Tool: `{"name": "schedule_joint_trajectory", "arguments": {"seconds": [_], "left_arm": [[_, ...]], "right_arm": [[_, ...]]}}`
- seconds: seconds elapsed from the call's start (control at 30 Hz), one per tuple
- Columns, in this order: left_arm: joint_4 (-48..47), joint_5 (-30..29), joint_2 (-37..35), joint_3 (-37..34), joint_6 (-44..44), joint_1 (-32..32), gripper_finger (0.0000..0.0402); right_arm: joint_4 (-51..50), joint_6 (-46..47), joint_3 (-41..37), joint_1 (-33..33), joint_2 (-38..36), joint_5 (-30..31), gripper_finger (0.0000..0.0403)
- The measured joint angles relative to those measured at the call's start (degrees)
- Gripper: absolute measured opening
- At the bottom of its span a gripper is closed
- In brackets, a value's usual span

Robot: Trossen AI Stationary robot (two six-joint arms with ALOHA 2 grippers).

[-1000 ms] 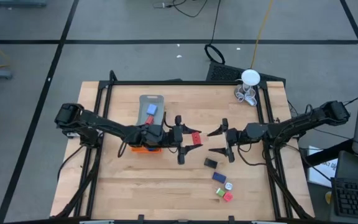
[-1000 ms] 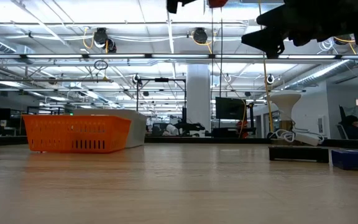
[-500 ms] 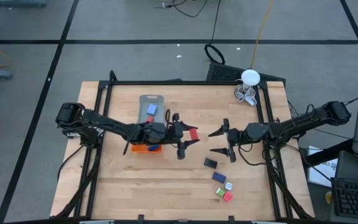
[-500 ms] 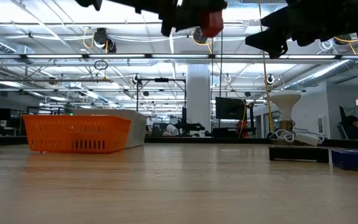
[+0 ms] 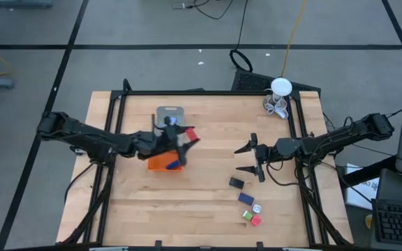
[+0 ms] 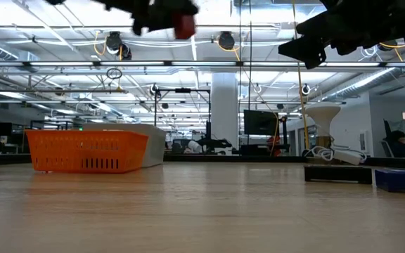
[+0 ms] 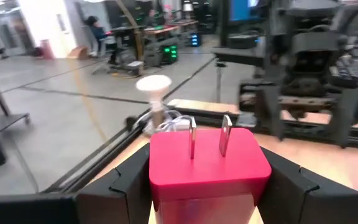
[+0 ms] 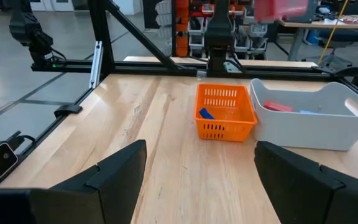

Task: Pick & Place Office items
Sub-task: Put the red charger adapter into the gray bin

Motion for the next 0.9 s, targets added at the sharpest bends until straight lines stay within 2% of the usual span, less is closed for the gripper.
{"name": "schedule_joint_trajectory", "arguments": {"seconds": [0.27, 0.4, 0.53, 0.7, 0.77, 0.9], "left_arm": [[0.25, -10.73, -7.85, -11.73, -6.93, -0.04, 0.0224], [0.95, -13.49, -8.69, -15.48, -11.66, 0.81, 0.0219], [1.60, -14.47, -8.23, -18.01, -20.18, 2.79, 0.0216], [0.31, -20.28, -7.01, -18.95, -29.35, 6.04, 0.0217], [-1.09, -20.27, -6.21, -18.94, -32.45, 7.98, 0.0222], [-2.91, -15.55, -4.26, -18.88, -37.13, 12.02, 0.0219]], "right_arm": [[0.25, -0.10, 0.00, 0.00, 0.00, 0.00, 0.0286], [0.32, -0.10, 0.00, 0.00, 0.00, 0.02, 0.0286], [0.39, -0.12, 0.00, 0.00, 0.00, 0.18, 0.0286], [0.38, 0.02, 0.00, 0.00, 0.00, 1.30, 0.0286], [0.40, 0.06, 0.00, 0.00, 0.00, 1.51, 0.0286], [0.38, 0.08, 0.00, 0.00, 0.00, 1.51, 0.0286]]}}
